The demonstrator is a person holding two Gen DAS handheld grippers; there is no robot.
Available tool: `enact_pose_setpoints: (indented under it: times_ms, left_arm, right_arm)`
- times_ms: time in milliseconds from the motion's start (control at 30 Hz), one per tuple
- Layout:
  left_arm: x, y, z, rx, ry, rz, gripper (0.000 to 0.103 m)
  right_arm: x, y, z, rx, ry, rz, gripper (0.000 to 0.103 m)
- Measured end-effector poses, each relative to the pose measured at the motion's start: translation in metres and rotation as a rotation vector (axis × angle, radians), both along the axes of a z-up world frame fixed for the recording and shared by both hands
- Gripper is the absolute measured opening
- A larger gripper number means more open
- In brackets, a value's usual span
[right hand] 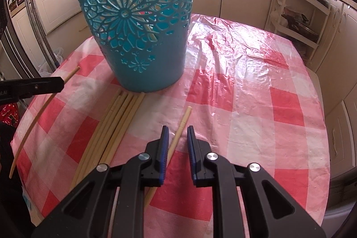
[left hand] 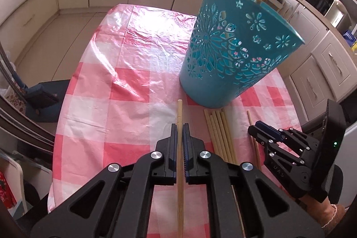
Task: Organize utensils
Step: 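Lift the held chopstick toward the teal bin with the left tool, then lower the chopstick into the teal bin and open the left tool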
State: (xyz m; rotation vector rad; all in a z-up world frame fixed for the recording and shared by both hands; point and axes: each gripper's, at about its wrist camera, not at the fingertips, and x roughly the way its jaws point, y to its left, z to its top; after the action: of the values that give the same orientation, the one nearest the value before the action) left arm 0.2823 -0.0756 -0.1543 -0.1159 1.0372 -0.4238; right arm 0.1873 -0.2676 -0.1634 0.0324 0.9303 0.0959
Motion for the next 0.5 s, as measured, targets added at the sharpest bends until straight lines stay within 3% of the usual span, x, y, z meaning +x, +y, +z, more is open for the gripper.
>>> enact_pose_setpoints:
  times_ms: [300, 500]
  left_arm:
    - [-0.019, 0.016, 0.045, -0.093, -0.078, 0.007, 0.005]
    - [-0.025, 0.017, 0.104, -0.194, -0.199, -0.001, 0.005]
  right_arm:
    - [-0.001, 0.0, 0.0, 0.0, -0.001, 0.0, 0.017]
    - [-0.001, 0.0, 0.0, 0.001, -0.003, 0.0, 0.017]
